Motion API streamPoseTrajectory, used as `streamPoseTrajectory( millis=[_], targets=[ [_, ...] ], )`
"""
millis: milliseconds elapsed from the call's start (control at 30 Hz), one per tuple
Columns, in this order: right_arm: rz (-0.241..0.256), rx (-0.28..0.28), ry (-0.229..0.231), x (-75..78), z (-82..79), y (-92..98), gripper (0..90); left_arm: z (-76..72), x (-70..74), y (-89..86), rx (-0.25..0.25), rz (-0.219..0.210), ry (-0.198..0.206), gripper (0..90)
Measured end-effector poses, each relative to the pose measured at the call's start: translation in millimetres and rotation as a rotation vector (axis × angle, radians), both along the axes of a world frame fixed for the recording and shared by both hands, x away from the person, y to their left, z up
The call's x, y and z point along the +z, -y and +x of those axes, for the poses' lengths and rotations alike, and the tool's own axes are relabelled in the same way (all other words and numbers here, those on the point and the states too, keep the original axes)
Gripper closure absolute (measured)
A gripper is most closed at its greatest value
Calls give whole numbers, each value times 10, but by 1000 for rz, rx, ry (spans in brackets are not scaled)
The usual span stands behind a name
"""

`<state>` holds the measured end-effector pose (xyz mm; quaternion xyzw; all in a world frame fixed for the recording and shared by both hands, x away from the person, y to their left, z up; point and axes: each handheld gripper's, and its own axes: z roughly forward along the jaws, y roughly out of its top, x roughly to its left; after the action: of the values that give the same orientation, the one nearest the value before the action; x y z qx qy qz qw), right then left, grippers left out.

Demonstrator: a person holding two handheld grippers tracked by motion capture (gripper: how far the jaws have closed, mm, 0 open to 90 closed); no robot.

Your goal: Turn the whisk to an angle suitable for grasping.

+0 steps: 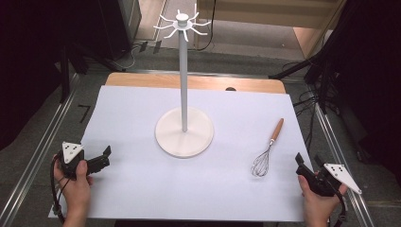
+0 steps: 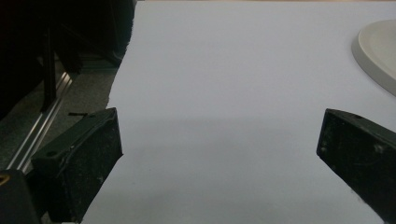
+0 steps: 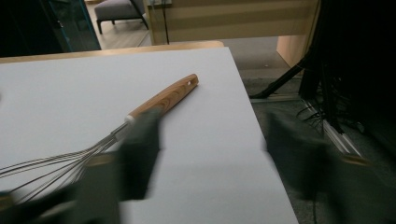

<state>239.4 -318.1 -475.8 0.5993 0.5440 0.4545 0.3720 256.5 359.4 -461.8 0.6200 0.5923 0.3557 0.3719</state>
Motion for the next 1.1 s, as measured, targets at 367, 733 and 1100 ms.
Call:
streamPoseTrajectory(
  millis=[367, 733, 1100],
  targets=[
    [83, 98, -220, 158, 302, -26, 900, -4, 2, 8, -1, 10, -1, 7],
    [37, 58, -413, 228, 928, -81, 900, -2, -2, 6, -2, 6, 5, 7],
    [39, 35, -568, 170, 1464, -111, 900, -1, 0, 2, -2, 2, 3, 7]
  ],
)
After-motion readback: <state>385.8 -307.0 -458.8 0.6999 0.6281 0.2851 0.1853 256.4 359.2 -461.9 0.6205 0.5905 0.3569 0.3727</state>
